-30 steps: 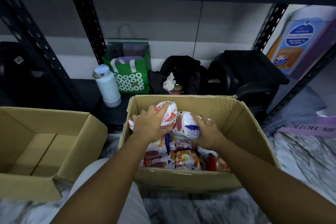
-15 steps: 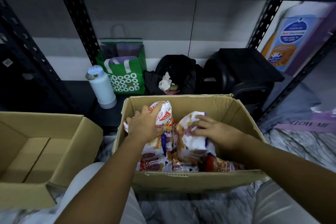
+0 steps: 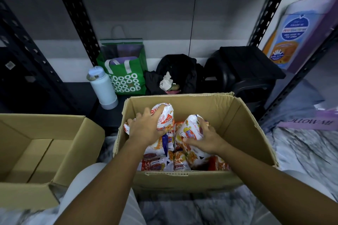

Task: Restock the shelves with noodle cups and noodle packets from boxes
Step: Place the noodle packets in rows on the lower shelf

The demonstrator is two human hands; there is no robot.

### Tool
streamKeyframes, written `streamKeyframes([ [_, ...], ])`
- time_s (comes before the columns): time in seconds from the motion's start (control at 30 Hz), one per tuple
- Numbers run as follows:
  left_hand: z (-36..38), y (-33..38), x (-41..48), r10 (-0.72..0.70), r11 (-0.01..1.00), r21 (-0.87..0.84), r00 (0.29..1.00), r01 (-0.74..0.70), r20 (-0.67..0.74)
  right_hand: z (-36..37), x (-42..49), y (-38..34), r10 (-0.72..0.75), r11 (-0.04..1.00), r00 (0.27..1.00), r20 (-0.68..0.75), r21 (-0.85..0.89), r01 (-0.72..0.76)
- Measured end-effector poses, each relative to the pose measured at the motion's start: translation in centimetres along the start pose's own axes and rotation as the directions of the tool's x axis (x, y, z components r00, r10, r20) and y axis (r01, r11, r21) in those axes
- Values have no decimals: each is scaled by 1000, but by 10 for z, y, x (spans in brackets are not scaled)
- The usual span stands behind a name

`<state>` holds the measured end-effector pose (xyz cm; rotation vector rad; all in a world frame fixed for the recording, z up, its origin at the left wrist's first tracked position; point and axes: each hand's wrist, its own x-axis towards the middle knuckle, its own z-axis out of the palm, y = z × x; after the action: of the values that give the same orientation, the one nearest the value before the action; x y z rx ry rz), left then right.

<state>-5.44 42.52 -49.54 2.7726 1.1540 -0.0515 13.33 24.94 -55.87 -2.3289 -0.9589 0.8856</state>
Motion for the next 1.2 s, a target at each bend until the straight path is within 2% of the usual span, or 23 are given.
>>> streamKeyframes([
  [0.1, -5, -6, -1, 56, 998, 25, 998, -57, 27, 3, 3, -4, -25, 989, 999, -45, -145, 18],
  [0.23, -19, -17, -2, 173, 985, 15, 985, -173, 14, -25, -6, -15, -199, 953, 978, -60, -244, 179],
  [0.37, -47, -13, 11, 323, 945, 64, 946, -322, -15, -62, -14, -25, -388, 822, 922, -5, -454, 343],
  [0.47, -68, -4, 22, 386, 919, 88, 922, -385, 5, -79, -9, -28, -405, 729, 912, 55, -584, 359],
  [0.57, -64, -4, 25, 362, 928, 57, 928, -367, 86, -76, -3, -29, -365, 686, 922, 127, -633, 359],
  [0.63, -43, -4, 19, 303, 943, 87, 937, -320, 173, -64, 0, -25, -330, 668, 925, 189, -646, 370],
  [0.7, -23, 0, 12, 248, 952, 134, 948, -276, 198, -53, 5, -21, -312, 619, 922, 228, -688, 380],
  [0.77, -11, 8, 9, 242, 950, 162, 957, -267, 160, -50, 10, -17, -320, 571, 917, 238, -724, 387],
  [0.87, -7, 15, 11, 228, 964, 111, 965, -243, 129, -53, 21, -10, -366, 518, 896, 252, -745, 421],
  [0.97, 1, 16, 12, 225, 968, 103, 972, -230, 61, -51, 27, -3, -374, 550, 894, 246, -717, 428],
  [1.1, 19, 14, 14, 278, 946, 189, 959, -264, -54, -37, 28, 5, -420, 585, 888, 187, -692, 422],
  [1.2, 26, 14, 20, 298, 937, 212, 952, -278, -72, -32, 32, 11, -445, 601, 883, 151, -680, 420],
])
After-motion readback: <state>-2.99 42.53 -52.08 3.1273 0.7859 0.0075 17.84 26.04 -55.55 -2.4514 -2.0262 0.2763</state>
